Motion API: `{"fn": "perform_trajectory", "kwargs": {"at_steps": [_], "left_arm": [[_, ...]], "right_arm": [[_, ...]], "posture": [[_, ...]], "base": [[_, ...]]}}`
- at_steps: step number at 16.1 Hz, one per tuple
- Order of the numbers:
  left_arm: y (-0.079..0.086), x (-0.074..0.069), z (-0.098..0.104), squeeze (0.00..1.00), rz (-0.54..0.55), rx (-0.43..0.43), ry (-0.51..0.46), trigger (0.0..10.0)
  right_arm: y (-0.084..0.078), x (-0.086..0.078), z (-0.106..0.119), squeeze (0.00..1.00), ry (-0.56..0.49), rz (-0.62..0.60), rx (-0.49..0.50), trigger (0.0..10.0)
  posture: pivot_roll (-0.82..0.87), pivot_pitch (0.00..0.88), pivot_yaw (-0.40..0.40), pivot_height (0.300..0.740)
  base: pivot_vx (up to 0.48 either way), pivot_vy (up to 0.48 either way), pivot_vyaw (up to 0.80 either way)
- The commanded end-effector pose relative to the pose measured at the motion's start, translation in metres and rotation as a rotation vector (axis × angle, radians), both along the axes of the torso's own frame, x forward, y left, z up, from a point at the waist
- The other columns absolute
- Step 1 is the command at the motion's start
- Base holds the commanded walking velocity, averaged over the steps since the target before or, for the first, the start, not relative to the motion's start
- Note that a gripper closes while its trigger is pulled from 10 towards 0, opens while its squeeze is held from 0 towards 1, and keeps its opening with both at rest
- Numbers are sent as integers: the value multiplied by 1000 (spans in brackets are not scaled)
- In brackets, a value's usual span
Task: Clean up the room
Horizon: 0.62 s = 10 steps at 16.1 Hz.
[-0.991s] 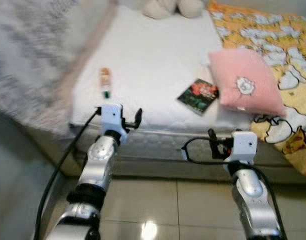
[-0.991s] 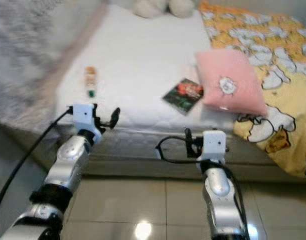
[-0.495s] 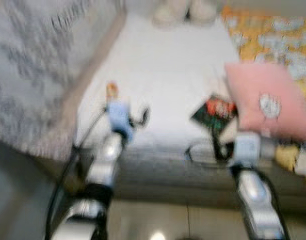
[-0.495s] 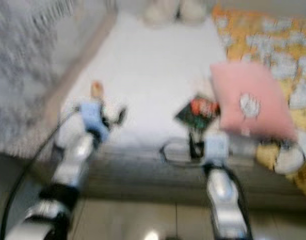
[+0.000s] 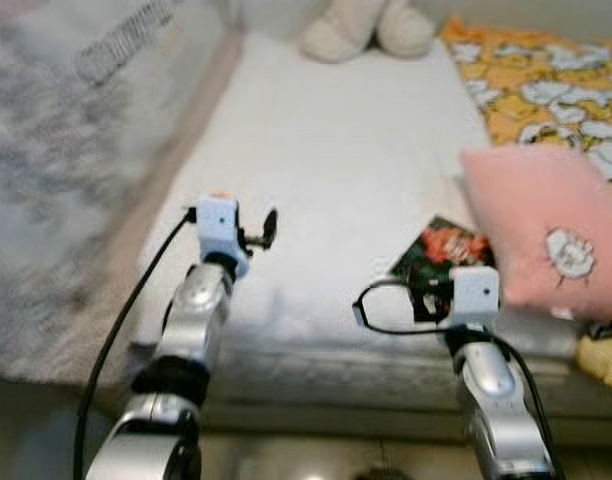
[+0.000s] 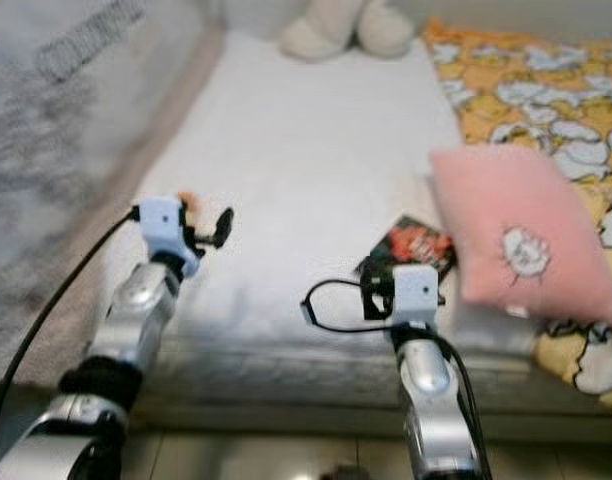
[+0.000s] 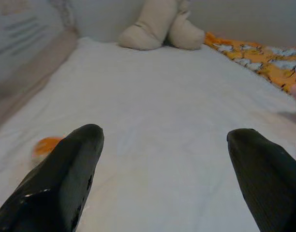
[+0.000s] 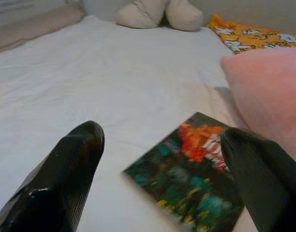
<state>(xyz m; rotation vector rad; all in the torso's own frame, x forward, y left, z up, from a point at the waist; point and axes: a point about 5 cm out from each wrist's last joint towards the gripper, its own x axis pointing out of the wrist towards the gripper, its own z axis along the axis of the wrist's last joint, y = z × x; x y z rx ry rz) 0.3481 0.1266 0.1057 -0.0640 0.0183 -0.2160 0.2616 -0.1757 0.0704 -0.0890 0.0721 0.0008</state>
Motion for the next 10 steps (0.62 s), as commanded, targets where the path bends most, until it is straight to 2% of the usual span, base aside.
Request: {"fn": "perform_trajectory", "kwargs": {"at_steps": [1,2,4,5,6,8,9,10], "left_arm": [[4,5,5,0,21,-7,-3,10000],[12,9,5,0,67,-52,33,10000],[24,18,10,0,118,-19,47,10000],[24,27,14,0,128,39,76,10000],[21,32,12,0,114,110,160,10000],[21,36,9,0,126,168,241,10000],[23,38,7,0,161,160,294,10000],[24,39,7,0,191,103,322,10000]], "right_arm": [[-1,1,5,0,-21,-3,1,10000],[-2,-1,4,0,-20,0,-6,10000],[-4,-8,2,0,-7,5,-20,10000],[-6,-16,0,0,6,7,-25,10000],[-9,-23,0,0,18,7,-24,10000],[-11,-36,1,0,33,18,-32,10000],[-13,-46,3,0,47,33,-54,10000],[-17,-61,9,0,53,38,-77,10000]], "posture": [[-30,0,35,740],[-37,0,33,740],[-51,0,23,740],[-59,0,14,740],[-71,0,0,740],[-110,0,-15,740],[-148,0,-26,740],[-195,0,-35,740]], "base": [[465,0,0],[300,375,0],[298,377,0],[270,322,0],[0,0,0],[0,0,0],[0,0,0],[0,0,0]]}}
